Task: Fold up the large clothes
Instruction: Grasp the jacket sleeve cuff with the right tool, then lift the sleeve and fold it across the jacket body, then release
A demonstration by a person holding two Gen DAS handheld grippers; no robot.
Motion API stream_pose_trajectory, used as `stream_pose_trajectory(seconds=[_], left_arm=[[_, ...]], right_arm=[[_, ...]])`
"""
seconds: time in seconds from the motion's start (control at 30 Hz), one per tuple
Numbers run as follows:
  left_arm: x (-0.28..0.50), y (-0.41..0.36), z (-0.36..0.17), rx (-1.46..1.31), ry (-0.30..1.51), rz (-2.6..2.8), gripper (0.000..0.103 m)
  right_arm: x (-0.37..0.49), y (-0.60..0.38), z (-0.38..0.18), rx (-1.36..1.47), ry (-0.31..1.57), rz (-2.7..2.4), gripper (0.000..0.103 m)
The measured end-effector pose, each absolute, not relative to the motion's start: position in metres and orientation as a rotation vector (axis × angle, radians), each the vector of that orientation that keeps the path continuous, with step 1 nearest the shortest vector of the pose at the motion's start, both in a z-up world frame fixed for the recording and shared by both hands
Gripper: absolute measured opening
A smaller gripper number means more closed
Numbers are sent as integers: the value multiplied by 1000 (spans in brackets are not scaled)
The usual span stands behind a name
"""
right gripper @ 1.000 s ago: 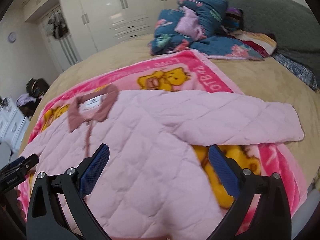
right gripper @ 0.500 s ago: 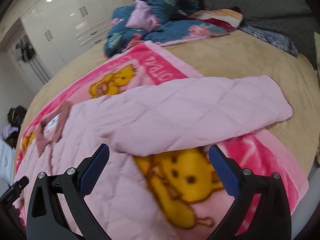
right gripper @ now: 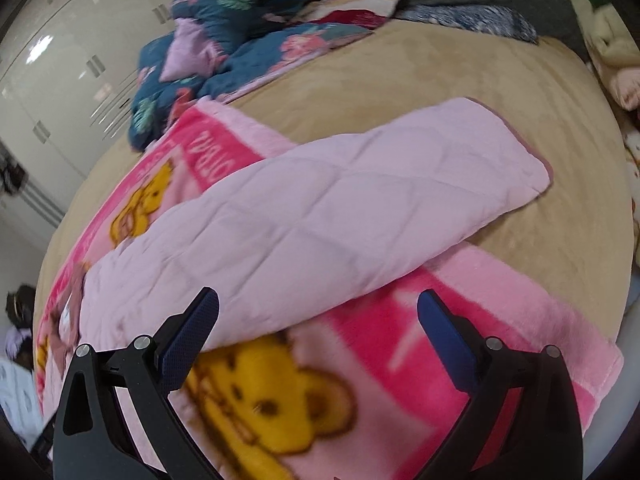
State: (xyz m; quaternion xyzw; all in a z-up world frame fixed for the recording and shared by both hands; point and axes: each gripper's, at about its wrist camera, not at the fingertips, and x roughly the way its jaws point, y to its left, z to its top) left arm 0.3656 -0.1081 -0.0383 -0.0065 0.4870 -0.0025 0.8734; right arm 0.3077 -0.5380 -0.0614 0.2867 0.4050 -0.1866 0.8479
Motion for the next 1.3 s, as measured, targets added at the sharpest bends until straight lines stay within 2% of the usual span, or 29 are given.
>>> stream_pose_trajectory(seconds=[0.5, 0.6, 0.63, 0.67, 0.7, 0.73, 0.77, 0.83, 1.17, 1.3], left_arm=[[391, -108, -53, -14, 1058, 38, 94], [392, -104, -49, -29, 1047, 42, 94], [392, -102, -48, -31, 1046, 45, 94], [392, -100, -46, -33, 1047, 47, 94], [392, -98, -44, -36, 1048, 49, 94], [392, -95, -42, -40, 1049, 48, 94], [392, -93, -39, -43, 1048, 49, 94], [391, -88, -33, -47, 1038, 52, 94], [378, -56, 16, -85, 956, 63, 94], [370, -45, 33, -110, 928, 55, 94]], right_arm=[[323, -632, -109, 869, 833, -557, 99], [321, -647, -115, 927, 763, -580, 96], [319, -650, -113, 938, 742, -586, 86], [318, -653, -111, 953, 711, -582, 70], [317, -655, -109, 959, 691, -569, 58], [318, -656, -104, 952, 669, -549, 40], [318, -656, -100, 943, 651, -529, 31], [321, -648, -78, 888, 600, -462, 23], [327, -561, 40, 586, 441, -179, 18], [327, -529, 70, 509, 414, -124, 18]])
